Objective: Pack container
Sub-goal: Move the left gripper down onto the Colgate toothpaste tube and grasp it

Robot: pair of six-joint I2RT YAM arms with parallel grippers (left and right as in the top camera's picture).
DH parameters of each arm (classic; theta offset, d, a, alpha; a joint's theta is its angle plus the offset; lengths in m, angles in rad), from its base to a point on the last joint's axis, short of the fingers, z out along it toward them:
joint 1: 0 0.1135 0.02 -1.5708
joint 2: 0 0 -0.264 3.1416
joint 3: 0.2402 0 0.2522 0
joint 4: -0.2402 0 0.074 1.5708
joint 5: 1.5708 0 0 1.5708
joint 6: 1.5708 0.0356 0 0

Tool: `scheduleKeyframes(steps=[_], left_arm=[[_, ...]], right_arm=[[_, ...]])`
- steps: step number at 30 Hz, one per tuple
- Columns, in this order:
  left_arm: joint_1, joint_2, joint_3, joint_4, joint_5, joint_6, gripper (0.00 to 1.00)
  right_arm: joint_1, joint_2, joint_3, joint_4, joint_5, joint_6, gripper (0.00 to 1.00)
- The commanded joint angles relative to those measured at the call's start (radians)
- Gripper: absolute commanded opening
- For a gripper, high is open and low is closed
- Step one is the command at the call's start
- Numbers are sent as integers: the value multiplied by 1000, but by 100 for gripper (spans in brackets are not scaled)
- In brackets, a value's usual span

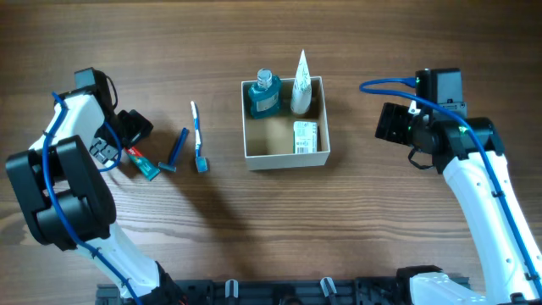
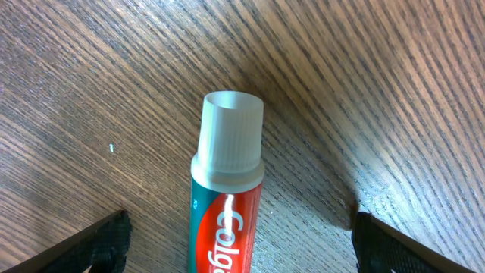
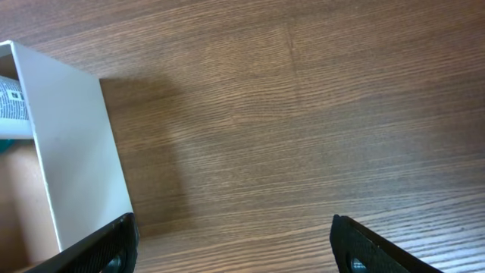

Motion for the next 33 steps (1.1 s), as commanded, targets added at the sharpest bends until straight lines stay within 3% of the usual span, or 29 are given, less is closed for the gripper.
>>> scheduleKeyframes(steps=[1,5,16,33], left_arm=[[-6,26,-21,8,-26,12,95],[-6,63,-54,27,-33,11,100],[-6,73,-57,18,-33,12,96],[-6,73,-57,-2,-33,12,26]], right_arm=[[-3,12,5,-6,-9,-13,82],[-3,12,5,-18,-9,-13,82],[-3,12,5,-19,-8,-13,82],[-3,12,5,-20,-8,-13,82]])
